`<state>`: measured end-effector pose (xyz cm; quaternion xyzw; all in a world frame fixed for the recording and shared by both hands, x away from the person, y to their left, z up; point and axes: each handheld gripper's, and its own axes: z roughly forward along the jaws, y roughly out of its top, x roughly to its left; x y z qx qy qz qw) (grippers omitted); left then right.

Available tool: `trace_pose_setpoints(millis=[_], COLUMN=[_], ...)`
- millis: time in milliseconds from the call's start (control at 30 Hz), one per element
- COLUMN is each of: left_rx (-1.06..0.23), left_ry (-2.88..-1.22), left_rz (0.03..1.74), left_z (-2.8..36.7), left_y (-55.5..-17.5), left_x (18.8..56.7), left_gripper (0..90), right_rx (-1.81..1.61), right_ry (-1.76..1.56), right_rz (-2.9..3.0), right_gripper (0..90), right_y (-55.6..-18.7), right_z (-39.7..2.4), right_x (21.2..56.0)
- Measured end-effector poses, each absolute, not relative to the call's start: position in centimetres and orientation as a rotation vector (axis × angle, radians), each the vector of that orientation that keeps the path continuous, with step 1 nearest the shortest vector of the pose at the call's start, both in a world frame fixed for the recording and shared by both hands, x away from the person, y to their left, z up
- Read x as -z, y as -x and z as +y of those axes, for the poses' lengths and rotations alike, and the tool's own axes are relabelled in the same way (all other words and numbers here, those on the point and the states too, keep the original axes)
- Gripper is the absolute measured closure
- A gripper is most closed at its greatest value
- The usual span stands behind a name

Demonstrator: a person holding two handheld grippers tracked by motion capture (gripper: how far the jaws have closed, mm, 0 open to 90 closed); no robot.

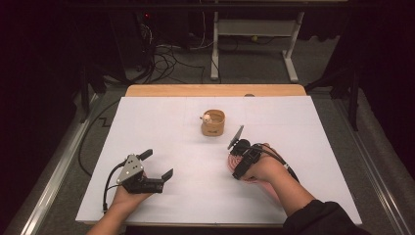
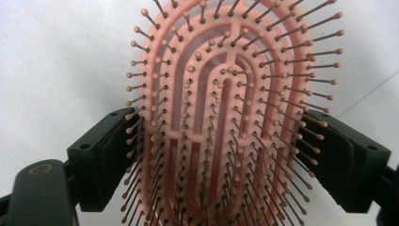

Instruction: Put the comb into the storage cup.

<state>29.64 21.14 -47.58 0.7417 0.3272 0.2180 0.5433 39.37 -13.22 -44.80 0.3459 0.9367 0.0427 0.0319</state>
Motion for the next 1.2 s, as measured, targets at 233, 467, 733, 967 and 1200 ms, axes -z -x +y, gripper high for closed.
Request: trace_pose_setpoints(millis=[233, 467, 733, 967, 1200], left_rx=[-0.514, -0.512, -0.512, -0.512, -0.514], left_ry=[-1.761, -1.761, -1.760, -1.758, -1.757], left_rz=[0.779, 0.780, 0.786, 0.788, 0.787], left_z=[21.14, 21.17, 21.33, 21.40, 21.42], left_y=[-29.66, -29.66, -29.69, -29.69, -29.69], left_x=[47.60, 47.61, 47.57, 47.56, 47.55], left_gripper=[0.0, 0.0, 0.0, 0.0, 0.0], right_rx=[-0.091, -0.066, -0.081, -0.084, -0.078], right_ry=[-1.071, -1.098, -1.094, -1.103, -1.103], right_rz=[2.895, 2.889, 2.891, 2.895, 2.899], right_gripper=[17.8, 19.8, 20.5, 20.6, 20.6], right_y=[-39.61, -39.70, -39.77, -39.86, -39.92], right_z=[-12.97, -12.77, -12.94, -12.98, -12.97], right_x=[44.70, 44.59, 44.54, 44.47, 44.37])
